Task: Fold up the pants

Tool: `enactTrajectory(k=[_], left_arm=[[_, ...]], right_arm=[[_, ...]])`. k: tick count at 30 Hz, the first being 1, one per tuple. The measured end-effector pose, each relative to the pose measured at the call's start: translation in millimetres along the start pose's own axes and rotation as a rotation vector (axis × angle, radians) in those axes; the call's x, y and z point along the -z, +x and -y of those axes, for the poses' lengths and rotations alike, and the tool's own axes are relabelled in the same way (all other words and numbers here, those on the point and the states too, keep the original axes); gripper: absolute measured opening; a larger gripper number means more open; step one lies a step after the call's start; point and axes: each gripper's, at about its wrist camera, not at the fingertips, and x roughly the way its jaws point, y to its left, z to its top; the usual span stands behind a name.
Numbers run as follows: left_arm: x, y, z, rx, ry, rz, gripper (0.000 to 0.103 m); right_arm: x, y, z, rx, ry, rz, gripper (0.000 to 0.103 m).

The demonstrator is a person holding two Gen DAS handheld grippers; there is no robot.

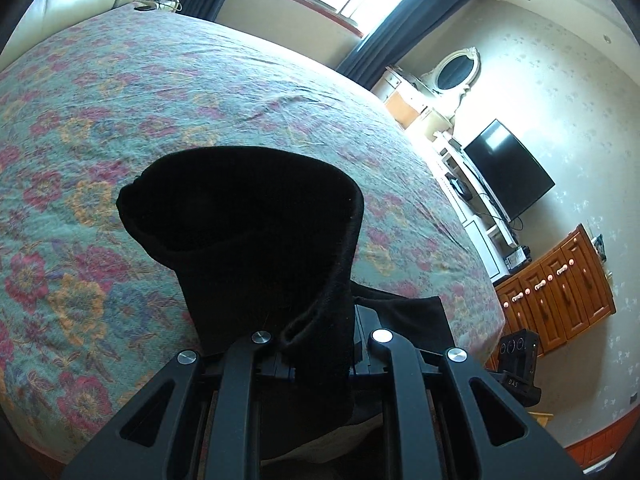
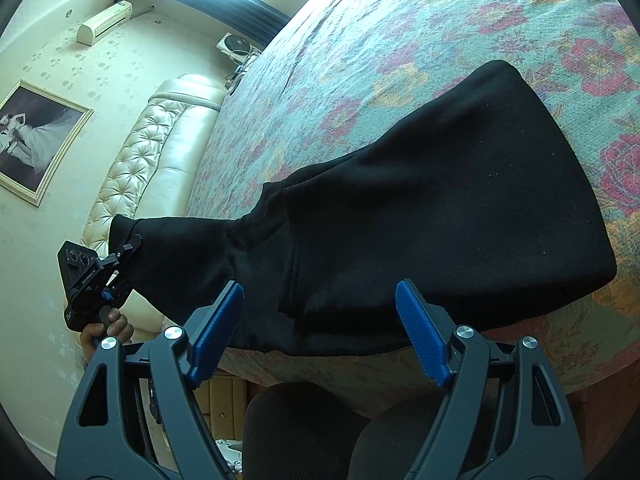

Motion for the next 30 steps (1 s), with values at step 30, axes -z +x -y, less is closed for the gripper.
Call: enactTrajectory(k=[30], left_arm=[[49.7, 139.7, 127.8, 0.033, 0.179, -0.209, 0.017]], right_arm=[[4.7, -22.7, 26.0, -0.063, 0.100, 0.057, 0.079]])
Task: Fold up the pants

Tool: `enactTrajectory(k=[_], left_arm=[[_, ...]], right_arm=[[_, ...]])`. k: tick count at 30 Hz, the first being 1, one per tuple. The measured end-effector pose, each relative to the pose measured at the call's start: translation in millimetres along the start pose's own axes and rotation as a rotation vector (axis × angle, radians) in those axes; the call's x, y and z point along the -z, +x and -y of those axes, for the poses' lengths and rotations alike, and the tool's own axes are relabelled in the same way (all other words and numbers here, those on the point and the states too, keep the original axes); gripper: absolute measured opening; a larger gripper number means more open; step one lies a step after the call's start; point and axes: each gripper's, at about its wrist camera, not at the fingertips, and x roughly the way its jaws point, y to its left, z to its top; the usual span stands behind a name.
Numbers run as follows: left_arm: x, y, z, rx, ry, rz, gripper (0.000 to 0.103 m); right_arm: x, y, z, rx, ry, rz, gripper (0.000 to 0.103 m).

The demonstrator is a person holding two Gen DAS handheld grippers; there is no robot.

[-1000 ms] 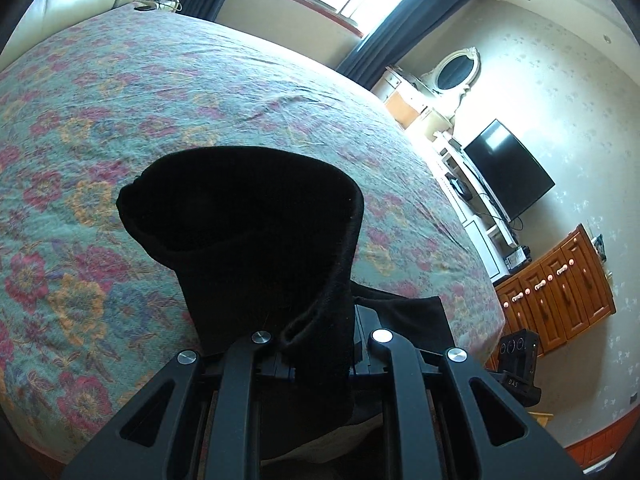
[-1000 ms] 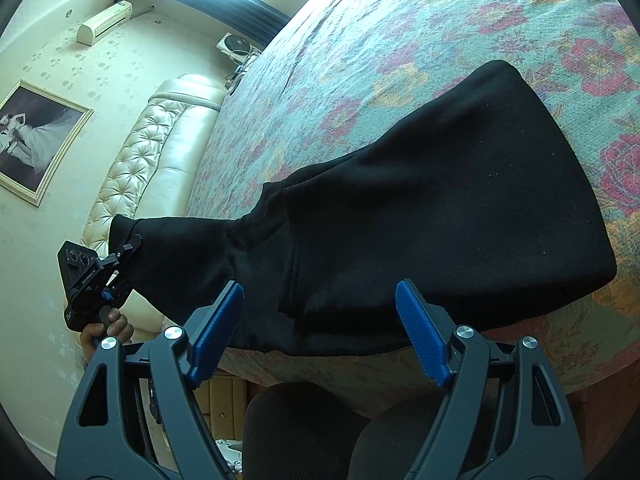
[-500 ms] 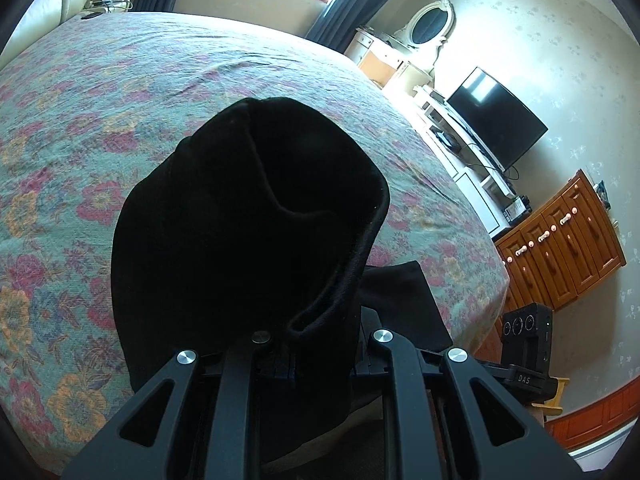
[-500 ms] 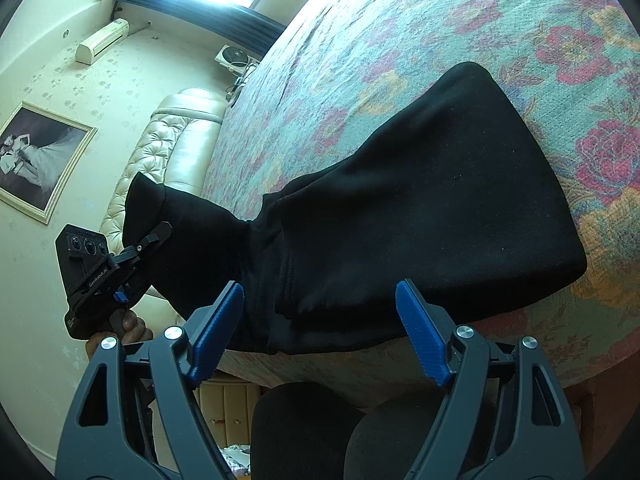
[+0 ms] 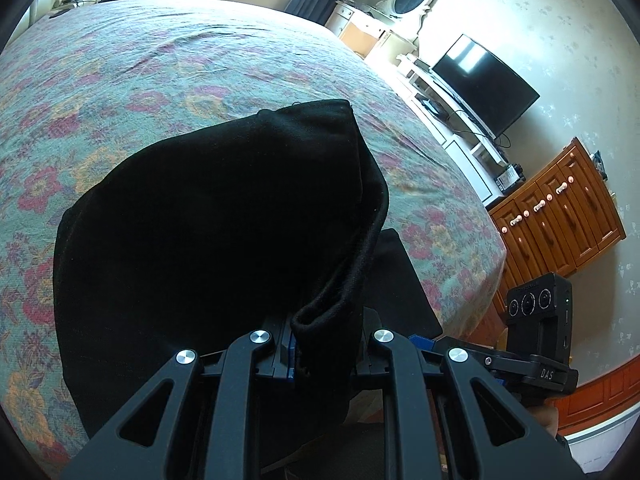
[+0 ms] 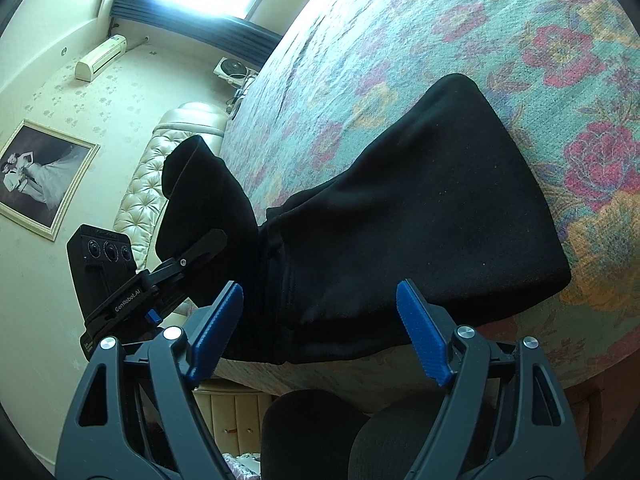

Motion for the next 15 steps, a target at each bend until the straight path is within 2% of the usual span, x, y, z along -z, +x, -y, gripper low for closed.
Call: enactTrajectory(k=[4, 9, 15], left_arm=[[2.2, 10.2, 8.3, 0.003, 0.018, -0.012, 0.017], [7.0, 23.0, 11.3, -0.004, 0.027, -0.029, 0.017], [12.3, 38.9, 16.6, -0.026, 0.049, -0.051, 0.017]], right_arm=[[-9.5, -3.8, -1.0, -0.030, 0.022, 0.010, 0.080], [-28.1, 8.4, -7.1, -0.101, 0.059, -0.018, 0.085], [-50.8, 31.8, -13.2, -0.104, 0.056, -0.055, 0.085]])
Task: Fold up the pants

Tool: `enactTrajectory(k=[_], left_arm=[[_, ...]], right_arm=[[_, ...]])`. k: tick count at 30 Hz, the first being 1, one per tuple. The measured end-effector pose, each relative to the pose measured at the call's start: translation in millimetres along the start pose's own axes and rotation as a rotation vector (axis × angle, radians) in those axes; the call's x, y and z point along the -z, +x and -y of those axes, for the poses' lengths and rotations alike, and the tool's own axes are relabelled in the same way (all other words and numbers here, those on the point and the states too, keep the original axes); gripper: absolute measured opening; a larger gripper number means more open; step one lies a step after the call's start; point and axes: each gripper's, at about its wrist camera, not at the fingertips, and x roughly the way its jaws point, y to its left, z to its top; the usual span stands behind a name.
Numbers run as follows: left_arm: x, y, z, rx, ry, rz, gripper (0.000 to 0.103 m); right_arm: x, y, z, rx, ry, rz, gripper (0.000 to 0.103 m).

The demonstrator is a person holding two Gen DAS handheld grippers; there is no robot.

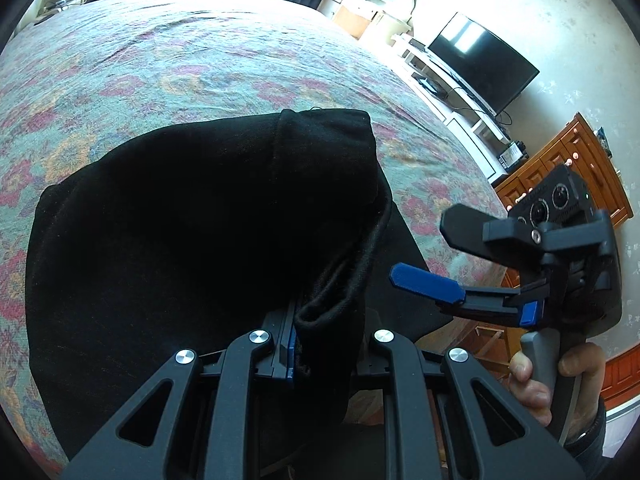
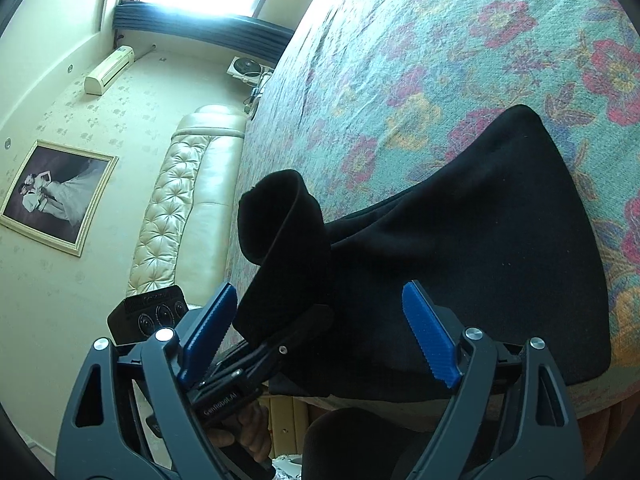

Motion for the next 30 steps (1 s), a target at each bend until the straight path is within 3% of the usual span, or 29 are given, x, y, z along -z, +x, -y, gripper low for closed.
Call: enactTrajectory(k=[9, 14, 21, 25, 30], left_arm=[[4.8, 17.5, 10.0, -0.046, 0.021, -0.010, 0.019], [10.5, 20.7, 13.4, -0.029, 0.003, -0.011, 0.034], [20.0, 9.3, 15.0, -0.012, 0.004, -0.016, 0.045], [33.1, -12.2, 9.1, 0.020, -0.022, 0.037, 0.071], [39.4, -34.3, 7.1, -0.036, 0.021, 0.096, 0.074]], right_arm=[[-16.5, 38.2, 7.6, -0.022, 0.022, -0.121, 0.086], [-16.4, 41.5, 17.5, -0.018, 0.032, -0.137, 0.086], [-13.1, 40.6, 32.7, -0.046, 0.059, -0.152, 0.086], [-11.1, 42.4, 33.1, -0.040, 0.047, -0.160, 0.086], [-7.6, 45.3, 26.9, -0.025, 0.018, -0.168, 0.086]])
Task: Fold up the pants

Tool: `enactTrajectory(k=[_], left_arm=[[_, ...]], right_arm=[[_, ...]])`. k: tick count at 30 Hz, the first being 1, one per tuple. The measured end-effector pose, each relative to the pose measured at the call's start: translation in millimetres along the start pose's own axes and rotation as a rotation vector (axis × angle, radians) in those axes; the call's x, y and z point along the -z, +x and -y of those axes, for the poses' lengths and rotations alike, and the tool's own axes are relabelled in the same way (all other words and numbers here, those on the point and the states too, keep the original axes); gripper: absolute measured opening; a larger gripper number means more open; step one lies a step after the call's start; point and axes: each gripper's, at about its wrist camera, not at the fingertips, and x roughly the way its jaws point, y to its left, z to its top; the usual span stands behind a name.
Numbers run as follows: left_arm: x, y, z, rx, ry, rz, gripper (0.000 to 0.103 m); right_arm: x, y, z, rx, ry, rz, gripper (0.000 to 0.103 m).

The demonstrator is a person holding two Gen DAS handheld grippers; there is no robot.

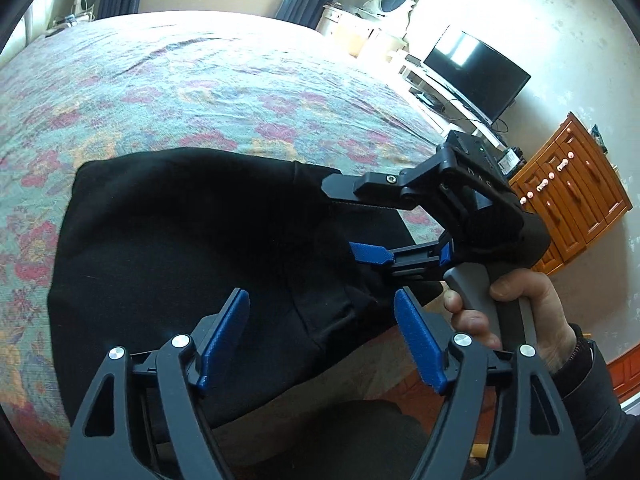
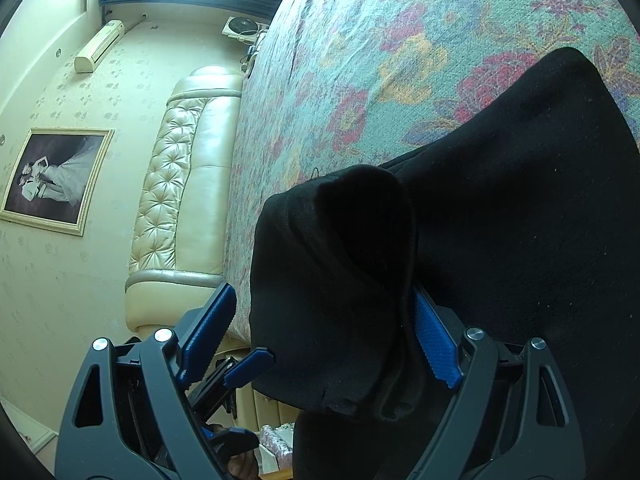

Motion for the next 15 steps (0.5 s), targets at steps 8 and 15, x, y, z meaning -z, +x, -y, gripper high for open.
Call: enactTrajectory(k=[8, 15], left_arm=[[7.4, -41.8, -56.3, -0.148, -0.039, 0.077, 0.081], [18.1, -53.5, -126.0, -0.242, -0.182, 0.070, 0.081]], right_arm=[[5.6, 10.3, -12.5, 0.064, -0.110, -0.045, 0.086], [14.8, 29.2, -24.0, 0.206, -0.225, -0.066, 0.069]])
